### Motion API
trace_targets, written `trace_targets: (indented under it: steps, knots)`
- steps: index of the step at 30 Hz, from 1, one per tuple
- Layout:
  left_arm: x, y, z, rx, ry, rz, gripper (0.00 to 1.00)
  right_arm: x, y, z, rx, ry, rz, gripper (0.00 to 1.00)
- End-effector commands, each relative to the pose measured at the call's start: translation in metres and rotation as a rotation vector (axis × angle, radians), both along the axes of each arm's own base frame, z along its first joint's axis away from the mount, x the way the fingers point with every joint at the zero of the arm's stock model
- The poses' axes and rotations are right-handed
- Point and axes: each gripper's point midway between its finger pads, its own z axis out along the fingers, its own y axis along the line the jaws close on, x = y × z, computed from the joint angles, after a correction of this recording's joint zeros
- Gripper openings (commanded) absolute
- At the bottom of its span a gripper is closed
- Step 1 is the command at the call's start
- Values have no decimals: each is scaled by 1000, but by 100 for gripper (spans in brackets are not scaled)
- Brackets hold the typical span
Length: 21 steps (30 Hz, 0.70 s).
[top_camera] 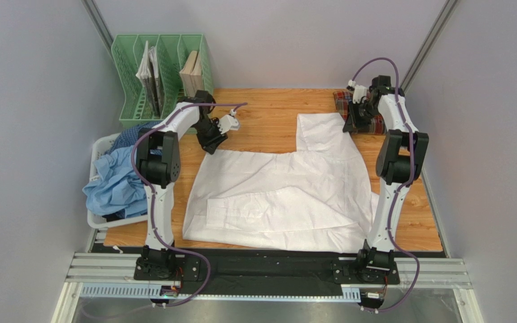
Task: Fold and stack the long sleeve shirts
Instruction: Fold the shirt
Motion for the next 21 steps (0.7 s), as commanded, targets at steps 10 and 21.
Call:
trace_targets:
  steps: [10,21]
  knots:
    - [13,-14,8,-25,-59,-82,49,9,1,8,-17,-46,11,0]
    - [2,-4,-2,40,10,-92,23,15,-1,11,-21,-59,7,0]
